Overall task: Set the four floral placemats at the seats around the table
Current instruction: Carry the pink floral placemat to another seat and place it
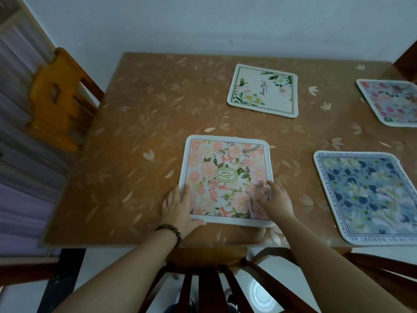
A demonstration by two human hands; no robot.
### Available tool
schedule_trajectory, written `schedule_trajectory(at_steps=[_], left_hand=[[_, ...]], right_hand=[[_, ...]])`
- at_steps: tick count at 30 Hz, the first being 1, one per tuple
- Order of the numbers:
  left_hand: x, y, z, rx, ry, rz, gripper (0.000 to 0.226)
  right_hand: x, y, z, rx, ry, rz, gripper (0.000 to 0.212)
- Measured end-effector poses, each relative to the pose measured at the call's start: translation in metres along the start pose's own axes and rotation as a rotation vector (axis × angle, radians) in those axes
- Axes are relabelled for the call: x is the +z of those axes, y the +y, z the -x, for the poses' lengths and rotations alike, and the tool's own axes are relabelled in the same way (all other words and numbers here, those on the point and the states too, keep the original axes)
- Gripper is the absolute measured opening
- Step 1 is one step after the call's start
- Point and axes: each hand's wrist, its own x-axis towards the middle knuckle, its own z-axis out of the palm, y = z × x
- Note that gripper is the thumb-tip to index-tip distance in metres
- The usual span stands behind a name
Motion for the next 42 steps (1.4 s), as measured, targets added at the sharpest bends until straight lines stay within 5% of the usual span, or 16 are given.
schedule_trajectory(at_steps=[6, 12, 17, 26, 33, 42], left_hand=[[-0.016, -0.013, -0.030, 0.097, 0.070, -0.029, 0.104], [-0.036, -0.014, -0.064, 0.037, 0.137, 0.051, 0.070], [-0.027, -0.001, -0.047, -0.104, 0.193, 0.218, 0.081], [0.018, 0.033, 0.002, -0.294, 0.153, 0.327, 0.094], [0.019, 0.056, 0.013, -0.298, 0.180, 0.194, 0.090], [-0.003, 0.022, -0.012, -0.212, 0.210, 0.475, 0.072]], right_hand=[[0.006, -0.005, 0.021, 0.071, 0.047, -0.088, 0.052], [0.046, -0.032, 0.060, 0.165, -0.102, -0.279, 0.055], [0.035, -0.026, 0.042, 0.144, -0.056, -0.262, 0.059], [-0.009, -0.018, -0.072, -0.174, -0.030, 0.036, 0.062], [-0.012, -0.012, -0.103, -0.203, -0.076, 0.199, 0.049], [-0.002, -0.003, -0.057, -0.162, -0.057, 0.207, 0.051]])
